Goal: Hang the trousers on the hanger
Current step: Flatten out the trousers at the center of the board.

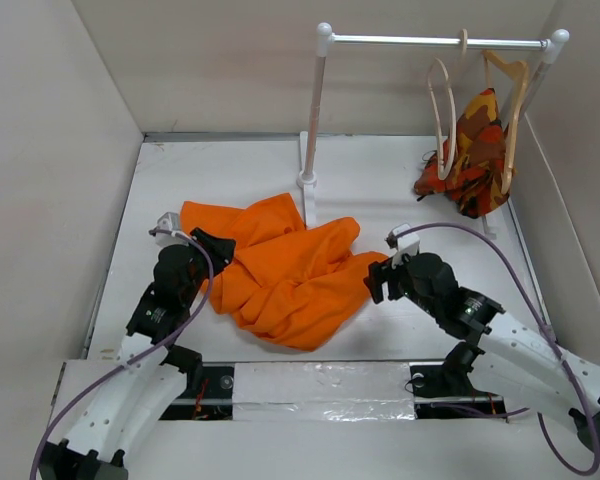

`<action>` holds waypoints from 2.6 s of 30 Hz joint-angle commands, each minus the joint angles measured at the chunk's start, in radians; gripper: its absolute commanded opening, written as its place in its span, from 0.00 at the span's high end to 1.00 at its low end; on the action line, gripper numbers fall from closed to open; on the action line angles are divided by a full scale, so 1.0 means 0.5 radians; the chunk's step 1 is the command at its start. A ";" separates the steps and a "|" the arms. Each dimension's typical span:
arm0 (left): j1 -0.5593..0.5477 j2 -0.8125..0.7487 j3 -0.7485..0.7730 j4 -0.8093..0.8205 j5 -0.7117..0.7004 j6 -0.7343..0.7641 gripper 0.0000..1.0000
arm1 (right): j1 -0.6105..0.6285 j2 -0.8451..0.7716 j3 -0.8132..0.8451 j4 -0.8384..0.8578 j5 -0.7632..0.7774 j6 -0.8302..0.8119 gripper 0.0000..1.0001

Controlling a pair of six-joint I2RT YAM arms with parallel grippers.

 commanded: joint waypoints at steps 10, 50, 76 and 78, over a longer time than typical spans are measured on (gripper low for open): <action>-0.049 -0.138 -0.239 -0.530 -0.512 -0.518 0.55 | -0.271 0.316 -0.134 0.366 -0.085 0.081 0.21; 0.196 0.945 1.620 0.191 -0.316 0.165 1.00 | -0.007 -0.313 0.934 -0.756 -0.686 -0.217 1.00; -0.366 0.690 0.519 0.365 0.296 0.356 1.00 | -0.457 0.417 0.142 0.329 -0.592 -0.045 0.99; -0.591 0.801 0.528 0.387 0.145 0.362 1.00 | -0.599 0.549 0.105 0.479 -0.601 -0.017 0.73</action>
